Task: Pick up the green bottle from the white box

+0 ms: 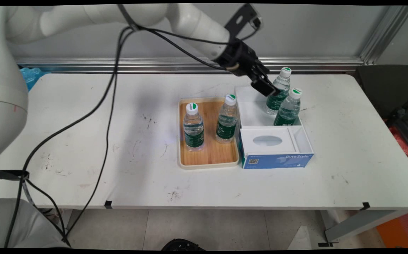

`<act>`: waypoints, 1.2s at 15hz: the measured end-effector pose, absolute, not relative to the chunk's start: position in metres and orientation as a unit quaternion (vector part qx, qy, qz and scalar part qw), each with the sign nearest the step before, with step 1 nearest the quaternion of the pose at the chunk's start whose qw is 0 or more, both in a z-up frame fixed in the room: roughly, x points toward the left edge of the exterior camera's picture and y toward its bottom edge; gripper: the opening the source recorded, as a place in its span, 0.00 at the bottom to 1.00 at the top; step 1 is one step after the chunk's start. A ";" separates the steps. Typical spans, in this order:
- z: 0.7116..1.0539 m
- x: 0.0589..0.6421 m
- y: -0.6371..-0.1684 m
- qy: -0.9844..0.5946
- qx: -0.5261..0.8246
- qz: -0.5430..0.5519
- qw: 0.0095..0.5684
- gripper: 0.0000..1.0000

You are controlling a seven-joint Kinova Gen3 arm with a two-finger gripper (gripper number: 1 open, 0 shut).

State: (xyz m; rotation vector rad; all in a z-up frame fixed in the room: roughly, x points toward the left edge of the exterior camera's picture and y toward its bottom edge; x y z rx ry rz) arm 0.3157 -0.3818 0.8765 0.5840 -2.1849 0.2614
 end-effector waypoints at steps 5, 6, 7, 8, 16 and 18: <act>0.846 0.288 -0.394 -0.869 0.233 0.102 0.425 1.00; 0.842 0.285 -0.395 -0.868 0.233 0.102 0.426 1.00; 0.838 0.281 -0.397 -0.868 0.233 0.101 0.426 1.00; 0.834 0.277 -0.398 -0.868 0.233 0.101 0.427 1.00; 0.807 0.255 -0.407 -0.862 0.239 0.103 0.435 1.00; 0.803 0.252 -0.409 -0.861 0.240 0.103 0.437 1.00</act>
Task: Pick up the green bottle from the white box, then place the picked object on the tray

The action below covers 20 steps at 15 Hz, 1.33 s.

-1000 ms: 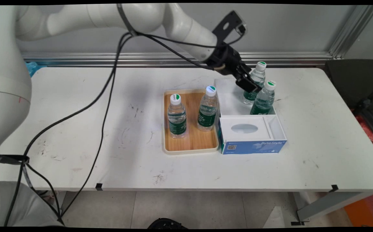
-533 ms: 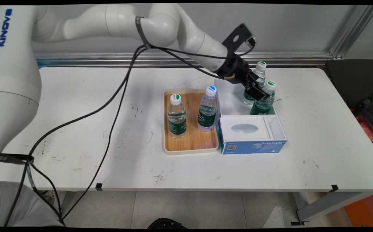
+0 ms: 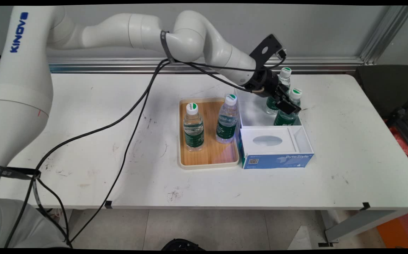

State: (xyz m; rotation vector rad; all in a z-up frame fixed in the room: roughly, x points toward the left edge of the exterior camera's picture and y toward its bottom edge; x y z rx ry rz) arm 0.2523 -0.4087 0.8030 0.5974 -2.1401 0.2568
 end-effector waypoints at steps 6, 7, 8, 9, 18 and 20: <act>0.792 0.244 -0.411 -0.859 0.242 0.103 0.440 1.00; 0.791 0.243 -0.411 -0.859 0.242 0.102 0.439 1.00; 0.790 0.243 -0.410 -0.860 0.241 0.102 0.439 1.00; 0.789 0.242 -0.409 -0.860 0.240 0.101 0.438 0.00; 0.786 0.242 -0.405 -0.863 0.237 0.097 0.435 0.00; 0.792 0.243 -0.406 -0.863 0.234 0.100 0.436 0.00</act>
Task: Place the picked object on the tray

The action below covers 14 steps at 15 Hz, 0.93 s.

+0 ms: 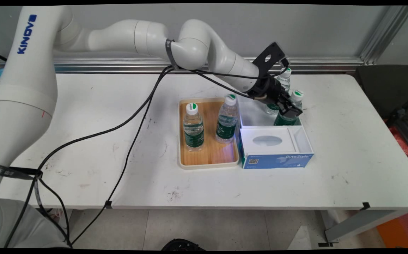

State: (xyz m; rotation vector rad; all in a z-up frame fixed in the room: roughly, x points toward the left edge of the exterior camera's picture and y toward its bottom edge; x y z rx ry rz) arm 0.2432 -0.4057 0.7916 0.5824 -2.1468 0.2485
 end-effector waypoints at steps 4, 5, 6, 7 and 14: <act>0.813 0.248 -0.411 -0.860 0.227 0.112 0.442 0.00; 0.822 0.251 -0.412 -0.860 0.224 0.116 0.444 0.00; 0.831 0.254 -0.413 -0.860 0.222 0.120 0.444 0.00; 0.839 0.258 -0.414 -0.859 0.221 0.124 0.444 0.00; 0.888 0.294 -0.411 -0.865 0.226 0.143 0.424 0.00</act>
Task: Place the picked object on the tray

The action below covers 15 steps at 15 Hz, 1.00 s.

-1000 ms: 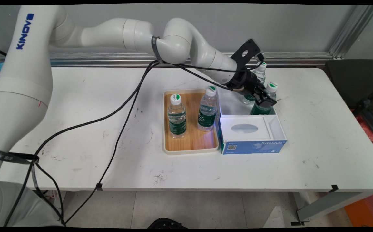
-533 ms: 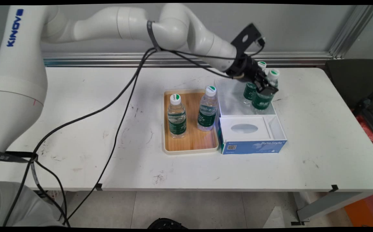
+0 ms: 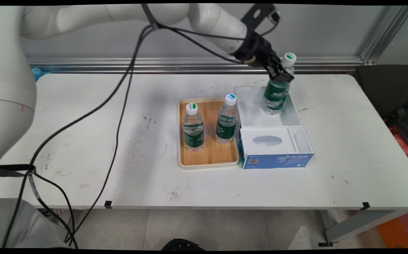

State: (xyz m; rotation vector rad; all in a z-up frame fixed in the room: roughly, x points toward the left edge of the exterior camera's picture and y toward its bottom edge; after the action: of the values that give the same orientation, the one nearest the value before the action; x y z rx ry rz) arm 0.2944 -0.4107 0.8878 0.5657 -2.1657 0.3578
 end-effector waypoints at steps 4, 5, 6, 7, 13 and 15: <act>0.909 0.322 -0.405 -0.873 0.233 0.151 0.401 0.00; 0.914 0.330 -0.404 -0.875 0.235 0.154 0.395 0.00; 0.919 0.340 -0.403 -0.876 0.239 0.156 0.389 0.00; 0.923 0.351 -0.401 -0.876 0.243 0.159 0.384 0.00; 0.933 0.402 -0.385 -0.873 0.267 0.168 0.371 0.00; 0.930 0.419 -0.374 -0.871 0.276 0.169 0.368 0.00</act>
State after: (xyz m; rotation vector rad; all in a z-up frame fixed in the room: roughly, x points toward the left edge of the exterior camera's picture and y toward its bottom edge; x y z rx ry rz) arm 0.4191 -0.3743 0.9295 0.7094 -2.2376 0.4342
